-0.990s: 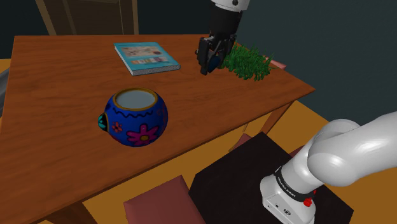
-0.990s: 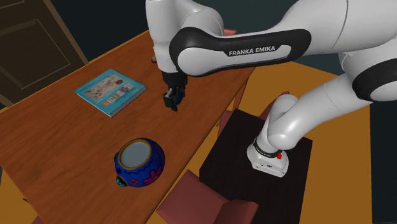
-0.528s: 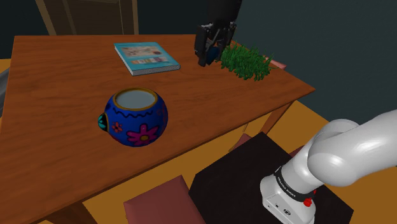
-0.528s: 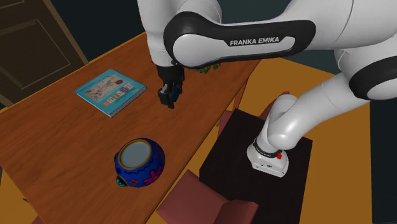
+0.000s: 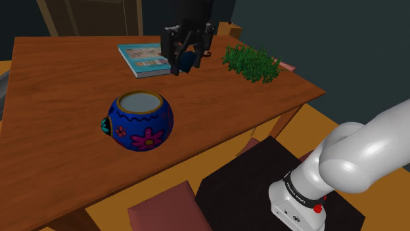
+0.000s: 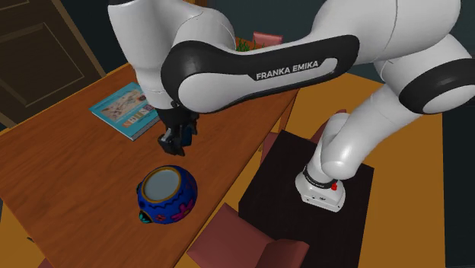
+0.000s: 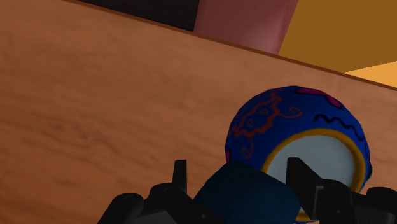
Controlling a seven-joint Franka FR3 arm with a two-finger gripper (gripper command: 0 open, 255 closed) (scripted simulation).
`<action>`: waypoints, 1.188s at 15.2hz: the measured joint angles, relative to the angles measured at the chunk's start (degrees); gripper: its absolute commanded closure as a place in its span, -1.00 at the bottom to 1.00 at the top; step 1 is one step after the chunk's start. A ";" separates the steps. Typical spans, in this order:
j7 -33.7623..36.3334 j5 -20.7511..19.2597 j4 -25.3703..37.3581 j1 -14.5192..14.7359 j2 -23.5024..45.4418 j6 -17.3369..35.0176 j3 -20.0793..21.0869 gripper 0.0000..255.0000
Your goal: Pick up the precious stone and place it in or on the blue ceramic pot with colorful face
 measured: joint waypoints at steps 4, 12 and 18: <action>6.79 -2.66 6.96 1.53 7.12 -0.31 4.48 1.00; 14.00 -6.94 12.06 4.16 15.44 1.67 8.36 1.00; 14.04 -6.83 7.26 4.14 15.23 6.31 8.35 1.00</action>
